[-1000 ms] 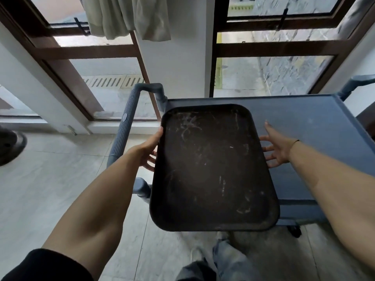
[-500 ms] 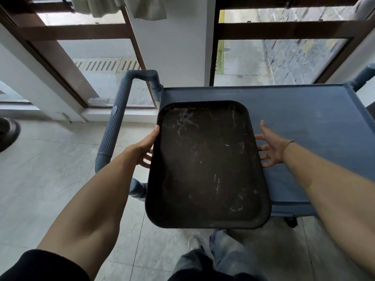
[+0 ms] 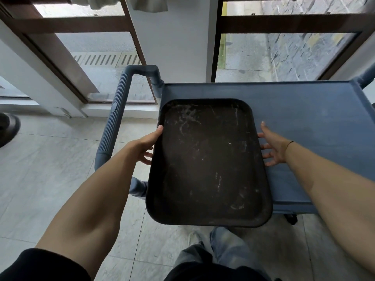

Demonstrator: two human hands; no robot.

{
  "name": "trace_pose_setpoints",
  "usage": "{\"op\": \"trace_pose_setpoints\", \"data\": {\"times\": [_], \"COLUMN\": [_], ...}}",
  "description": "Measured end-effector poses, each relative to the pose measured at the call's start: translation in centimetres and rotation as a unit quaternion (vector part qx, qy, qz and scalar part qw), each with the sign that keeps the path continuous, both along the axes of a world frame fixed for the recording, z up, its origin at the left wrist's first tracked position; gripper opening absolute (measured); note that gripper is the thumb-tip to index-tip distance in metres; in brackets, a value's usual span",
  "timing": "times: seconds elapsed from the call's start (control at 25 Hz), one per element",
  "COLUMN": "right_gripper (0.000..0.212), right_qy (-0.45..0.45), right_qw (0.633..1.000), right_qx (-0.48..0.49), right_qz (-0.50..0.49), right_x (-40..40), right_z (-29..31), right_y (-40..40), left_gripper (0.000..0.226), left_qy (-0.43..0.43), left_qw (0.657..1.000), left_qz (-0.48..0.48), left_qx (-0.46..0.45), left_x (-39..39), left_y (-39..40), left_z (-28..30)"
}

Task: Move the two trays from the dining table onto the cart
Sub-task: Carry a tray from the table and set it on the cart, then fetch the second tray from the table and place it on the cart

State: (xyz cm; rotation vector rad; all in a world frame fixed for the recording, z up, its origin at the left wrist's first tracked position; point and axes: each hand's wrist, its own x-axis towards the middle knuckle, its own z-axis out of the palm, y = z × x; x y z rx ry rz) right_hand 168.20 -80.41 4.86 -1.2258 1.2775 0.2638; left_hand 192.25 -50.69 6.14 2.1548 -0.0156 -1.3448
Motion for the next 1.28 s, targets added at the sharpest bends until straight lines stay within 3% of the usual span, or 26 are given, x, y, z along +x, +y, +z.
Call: {"op": "trace_pose_setpoints", "data": {"times": [0.28, 0.4, 0.52, 0.72, 0.84, 1.04, 1.28], "right_gripper": [0.070, 0.072, 0.071, 0.069, 0.070, 0.073, 0.076], "right_qy": [0.011, 0.002, 0.011, 0.071, 0.054, 0.041, -0.026], "right_qw": [0.998, 0.982, 0.940, 0.870, 0.825, 0.742, 0.696], "right_qx": [-0.061, -0.173, -0.303, -0.422, -0.486, -0.561, -0.589], "right_qz": [0.012, 0.069, 0.158, 0.247, 0.282, 0.364, 0.410], "right_x": [0.6, 1.1, 0.9, 0.2, 0.4, 0.9, 0.3], "right_z": [-0.4, -0.5, -0.1, 1.3, 3.1, 5.6, 7.9], "right_y": [1.9, 2.2, 2.7, 3.9, 4.7, 5.6, 5.9], "left_gripper": [0.080, 0.075, 0.071, 0.068, 0.072, 0.075, 0.090], "left_qy": [-0.066, -0.129, -0.190, -0.280, -0.365, -0.520, -0.557], "left_qw": [0.998, 0.991, 0.980, 0.953, 0.923, 0.835, 0.810], "left_qz": [-0.007, -0.006, -0.009, -0.056, -0.093, -0.180, -0.155], "left_qx": [-0.010, -0.021, -0.059, -0.101, -0.082, -0.010, 0.100], "left_x": [-0.8, -1.2, -1.2, -1.5, -2.3, -4.3, -9.6], "left_y": [0.2, 0.3, 0.8, 2.0, 3.2, 5.6, 8.8], "left_z": [-0.4, -0.2, -0.1, 0.5, 1.4, 3.3, 5.5]}}
